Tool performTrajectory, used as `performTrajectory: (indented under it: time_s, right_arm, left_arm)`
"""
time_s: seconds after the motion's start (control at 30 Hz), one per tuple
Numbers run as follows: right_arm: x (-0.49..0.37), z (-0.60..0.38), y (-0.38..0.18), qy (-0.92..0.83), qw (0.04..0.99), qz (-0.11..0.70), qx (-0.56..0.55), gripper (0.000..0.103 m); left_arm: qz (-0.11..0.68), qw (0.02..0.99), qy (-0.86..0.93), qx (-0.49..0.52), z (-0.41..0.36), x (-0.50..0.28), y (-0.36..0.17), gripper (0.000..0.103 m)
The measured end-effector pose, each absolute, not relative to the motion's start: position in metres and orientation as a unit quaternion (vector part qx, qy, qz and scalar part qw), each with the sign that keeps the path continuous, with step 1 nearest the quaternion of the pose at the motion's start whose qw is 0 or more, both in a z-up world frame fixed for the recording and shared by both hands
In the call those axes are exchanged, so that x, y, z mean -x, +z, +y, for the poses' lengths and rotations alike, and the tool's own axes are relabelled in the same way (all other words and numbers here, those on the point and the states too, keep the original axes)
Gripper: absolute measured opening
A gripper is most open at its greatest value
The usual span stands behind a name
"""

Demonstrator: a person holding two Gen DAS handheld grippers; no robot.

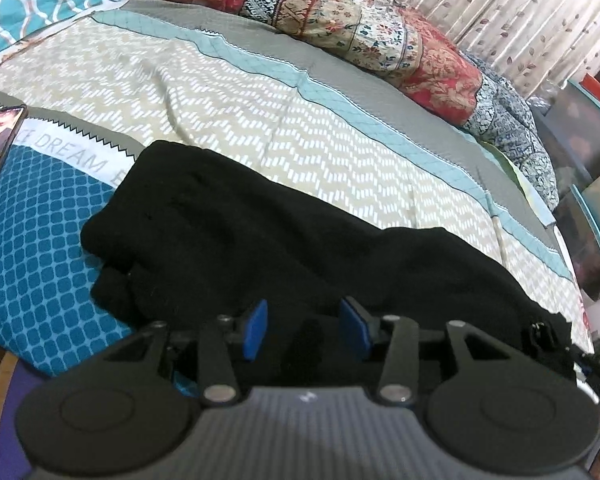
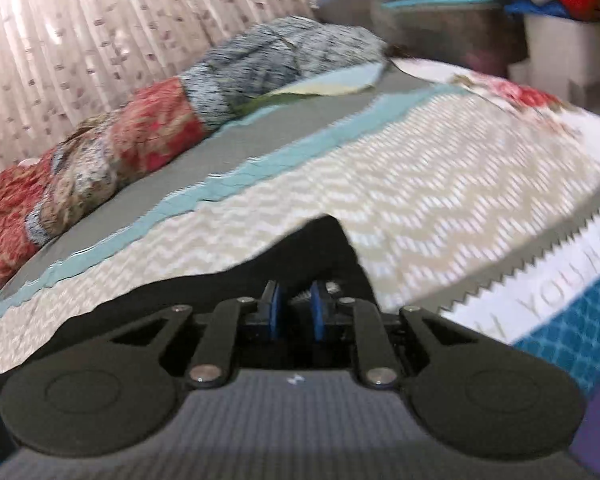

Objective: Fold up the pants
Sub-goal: 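Grasp the pants edge with the right gripper and fold it over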

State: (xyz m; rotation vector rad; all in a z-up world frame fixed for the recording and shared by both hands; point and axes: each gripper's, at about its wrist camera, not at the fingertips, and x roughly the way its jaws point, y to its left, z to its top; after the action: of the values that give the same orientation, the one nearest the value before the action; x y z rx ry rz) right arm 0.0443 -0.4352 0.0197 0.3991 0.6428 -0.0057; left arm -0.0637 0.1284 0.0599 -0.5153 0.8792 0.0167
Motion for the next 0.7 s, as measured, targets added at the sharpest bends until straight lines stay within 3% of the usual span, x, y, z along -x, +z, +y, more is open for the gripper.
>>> performTrajectory:
  time_s: [0.2,0.43,0.5,0.57,0.63,0.67,0.7]
  right_arm:
    - [-0.042,-0.447,0.028,-0.025,0.94,0.287,-0.183,0.022]
    - [-0.029,-0.483,0.002,-0.029,0.917,0.307,-0.254,0.022]
    - [-0.024,-0.488,-0.01,0.0,0.899,0.315,-0.304,0.037]
    - [-0.02,-0.486,-0.019,0.025,0.888,0.318,-0.33,0.043]
    - [-0.015,-0.482,-0.016,0.027,0.89,0.311,-0.331,0.036]
    - [-0.012,-0.48,-0.012,0.031,0.893,0.307,-0.327,0.016]
    - [-0.007,-0.477,-0.005,0.037,0.899,0.295,-0.323,0.016]
  left_arm:
    - [0.41,0.89,-0.034,0.197,0.096,0.041,0.081,0.042]
    - [0.361,0.902,-0.223,-0.077,-0.095,-0.004,0.112,0.047]
    - [0.325,0.889,-0.279,-0.162,-0.159,-0.005,0.114,0.047]
    - [0.292,0.864,-0.334,-0.237,-0.222,-0.003,0.11,0.047]
    - [0.276,0.836,-0.376,-0.29,-0.27,0.001,0.099,0.047]
    - [0.267,0.823,-0.386,-0.321,-0.292,0.003,0.09,0.047]
    - [0.26,0.813,-0.386,-0.349,-0.309,0.003,0.08,0.047]
